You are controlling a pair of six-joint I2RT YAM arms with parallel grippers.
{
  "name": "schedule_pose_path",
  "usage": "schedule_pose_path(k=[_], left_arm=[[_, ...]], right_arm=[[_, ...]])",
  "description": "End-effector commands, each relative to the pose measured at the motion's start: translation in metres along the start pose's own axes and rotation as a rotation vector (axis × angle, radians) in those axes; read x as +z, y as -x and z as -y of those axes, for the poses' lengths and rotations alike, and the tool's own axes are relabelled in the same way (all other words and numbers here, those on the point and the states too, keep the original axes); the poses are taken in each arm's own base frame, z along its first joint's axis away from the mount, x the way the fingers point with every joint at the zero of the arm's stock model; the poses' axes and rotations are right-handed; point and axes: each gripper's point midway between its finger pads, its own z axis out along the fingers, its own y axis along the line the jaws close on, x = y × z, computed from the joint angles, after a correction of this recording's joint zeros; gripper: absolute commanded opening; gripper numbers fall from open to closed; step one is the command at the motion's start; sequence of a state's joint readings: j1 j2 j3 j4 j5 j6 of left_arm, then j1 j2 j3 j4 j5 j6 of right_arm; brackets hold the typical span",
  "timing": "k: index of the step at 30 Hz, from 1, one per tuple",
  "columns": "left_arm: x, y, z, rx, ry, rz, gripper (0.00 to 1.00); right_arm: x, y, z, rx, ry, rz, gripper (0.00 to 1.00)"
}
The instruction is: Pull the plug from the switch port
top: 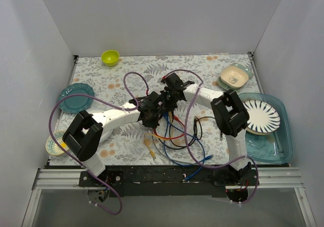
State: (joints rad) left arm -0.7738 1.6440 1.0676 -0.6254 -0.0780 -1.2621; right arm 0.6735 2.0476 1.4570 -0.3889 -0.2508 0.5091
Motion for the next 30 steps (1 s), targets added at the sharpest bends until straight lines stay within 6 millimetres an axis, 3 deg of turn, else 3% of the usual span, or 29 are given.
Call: schedule_pose_path(k=[1,8,13,17,21,24,28,30], left_arm=[[-0.025,0.006,0.013,0.023,-0.068,0.019,0.00],[-0.048,-0.006,0.009,0.025,-0.087,-0.013,0.00],[-0.057,-0.028,0.021,0.011,-0.186,-0.095,0.00],[-0.060,-0.042,0.030,0.022,-0.262,-0.156,0.00],[-0.054,-0.057,0.032,0.044,-0.290,-0.232,0.00],[-0.053,-0.053,0.037,0.043,-0.305,-0.226,0.00],[-0.055,-0.029,0.045,0.037,-0.295,-0.155,0.00],[-0.051,-0.018,0.047,0.028,-0.273,-0.125,0.00]], right_arm=[[0.008,0.040,0.012,0.058,-0.042,0.083,0.01],[0.025,0.060,0.029,0.122,-0.047,0.095,0.01],[0.030,0.069,0.038,0.152,-0.052,0.114,0.01],[0.025,0.088,0.047,0.185,-0.049,0.165,0.01],[0.009,0.106,0.042,0.182,-0.023,0.223,0.01],[-0.006,0.112,0.038,0.159,-0.024,0.267,0.01],[-0.022,0.114,0.031,0.140,-0.022,0.284,0.01],[-0.043,0.120,0.019,0.126,0.004,0.325,0.04]])
